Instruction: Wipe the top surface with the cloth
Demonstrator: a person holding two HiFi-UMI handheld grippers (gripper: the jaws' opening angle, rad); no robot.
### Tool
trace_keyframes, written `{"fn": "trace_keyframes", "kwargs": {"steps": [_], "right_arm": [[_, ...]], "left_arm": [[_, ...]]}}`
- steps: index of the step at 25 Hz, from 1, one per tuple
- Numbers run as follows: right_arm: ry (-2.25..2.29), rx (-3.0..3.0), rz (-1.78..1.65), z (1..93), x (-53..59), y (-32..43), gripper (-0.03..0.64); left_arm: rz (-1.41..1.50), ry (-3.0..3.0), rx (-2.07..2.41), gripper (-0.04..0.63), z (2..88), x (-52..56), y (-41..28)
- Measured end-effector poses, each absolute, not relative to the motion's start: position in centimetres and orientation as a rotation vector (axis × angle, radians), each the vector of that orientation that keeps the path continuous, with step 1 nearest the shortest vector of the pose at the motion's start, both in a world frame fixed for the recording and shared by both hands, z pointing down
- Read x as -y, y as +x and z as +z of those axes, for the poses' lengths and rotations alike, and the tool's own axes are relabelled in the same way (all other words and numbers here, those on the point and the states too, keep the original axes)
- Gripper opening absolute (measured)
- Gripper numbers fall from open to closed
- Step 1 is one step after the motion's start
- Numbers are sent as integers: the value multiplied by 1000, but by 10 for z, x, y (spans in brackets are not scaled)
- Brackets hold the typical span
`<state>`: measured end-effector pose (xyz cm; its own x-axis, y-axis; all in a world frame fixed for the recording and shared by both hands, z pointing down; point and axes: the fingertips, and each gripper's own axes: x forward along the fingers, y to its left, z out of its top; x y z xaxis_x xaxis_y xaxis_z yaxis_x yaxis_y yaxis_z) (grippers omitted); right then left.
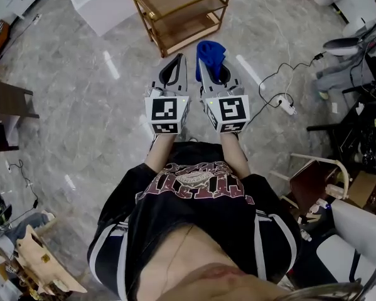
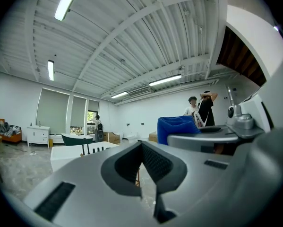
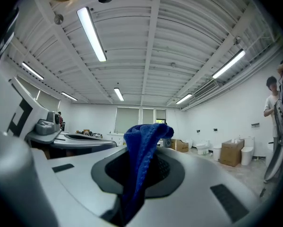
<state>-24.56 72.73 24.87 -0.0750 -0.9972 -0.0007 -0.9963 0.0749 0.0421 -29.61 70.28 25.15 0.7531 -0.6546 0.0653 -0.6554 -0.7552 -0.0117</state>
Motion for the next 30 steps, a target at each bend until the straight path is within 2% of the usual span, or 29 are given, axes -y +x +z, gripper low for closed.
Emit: {"fn": "trace_keyframes", "kwargs": {"steps": [19,30], "right_arm": [[2183,2197,-66,247,-581,-227,57],[2233,2149,6,263,-532,-230,57]], "left_arm": [[42,2978,925,46,249,-553,-265],[106,2970,860,46,266,-499,-269]]}}
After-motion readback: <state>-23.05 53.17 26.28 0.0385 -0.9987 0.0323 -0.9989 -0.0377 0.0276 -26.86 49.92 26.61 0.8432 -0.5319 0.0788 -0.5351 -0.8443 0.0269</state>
